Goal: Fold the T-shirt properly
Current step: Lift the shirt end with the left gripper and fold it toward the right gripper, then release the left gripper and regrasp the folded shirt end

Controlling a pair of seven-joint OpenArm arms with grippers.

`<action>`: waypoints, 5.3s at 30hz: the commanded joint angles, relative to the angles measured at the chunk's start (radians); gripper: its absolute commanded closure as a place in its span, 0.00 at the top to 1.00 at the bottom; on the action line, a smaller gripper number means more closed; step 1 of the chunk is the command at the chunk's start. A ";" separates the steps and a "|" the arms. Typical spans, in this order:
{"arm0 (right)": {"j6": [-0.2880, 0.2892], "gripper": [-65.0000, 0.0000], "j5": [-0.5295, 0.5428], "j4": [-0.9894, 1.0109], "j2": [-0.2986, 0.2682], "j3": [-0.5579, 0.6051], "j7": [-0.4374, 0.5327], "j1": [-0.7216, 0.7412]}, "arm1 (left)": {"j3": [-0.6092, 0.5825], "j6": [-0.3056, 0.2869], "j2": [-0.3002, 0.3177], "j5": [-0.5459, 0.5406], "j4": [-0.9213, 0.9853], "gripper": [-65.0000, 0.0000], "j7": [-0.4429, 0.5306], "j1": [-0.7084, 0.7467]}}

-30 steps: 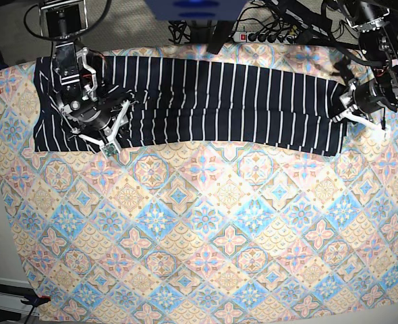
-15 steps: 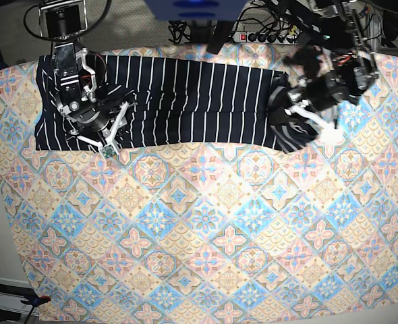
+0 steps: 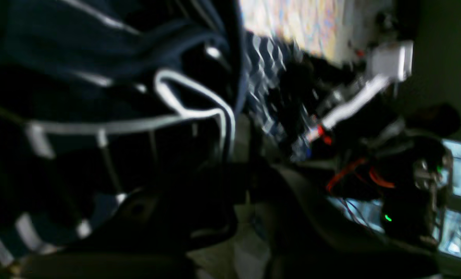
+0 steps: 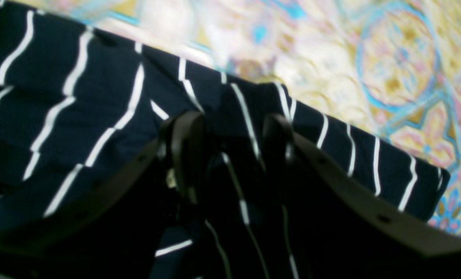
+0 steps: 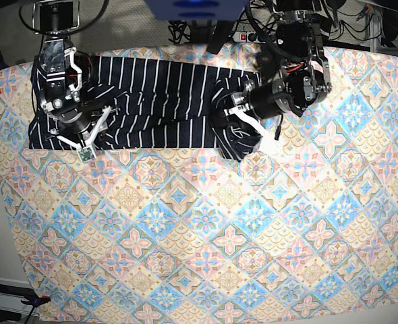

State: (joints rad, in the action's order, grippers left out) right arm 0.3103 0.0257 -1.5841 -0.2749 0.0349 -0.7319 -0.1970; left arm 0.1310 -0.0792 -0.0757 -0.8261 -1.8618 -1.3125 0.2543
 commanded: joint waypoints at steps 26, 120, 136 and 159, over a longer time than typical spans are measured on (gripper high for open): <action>0.000 0.38 0.003 -0.019 -0.028 -0.031 0.010 0.009 | -0.267 -0.004 0.046 -0.020 0.081 0.00 -0.084 -0.221; 0.000 0.38 0.003 -0.017 -0.025 -0.031 0.010 0.015 | -0.293 0.002 0.293 -0.203 0.454 0.68 -0.031 -0.226; 0.000 0.38 0.003 -0.017 -0.025 -0.031 0.008 0.011 | -0.308 -0.001 0.253 -0.198 0.554 0.48 -0.011 -0.266; 0.000 0.38 0.004 -0.170 -0.028 -0.151 0.007 -0.086 | -0.057 -0.003 0.379 -0.209 0.351 0.00 0.020 -0.207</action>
State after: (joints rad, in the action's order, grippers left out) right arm 0.3099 0.0231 -1.7329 -0.2955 -0.1150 -0.7456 -0.2913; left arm 0.0715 -0.0772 0.2993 -1.0080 -1.4876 -1.2972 0.0669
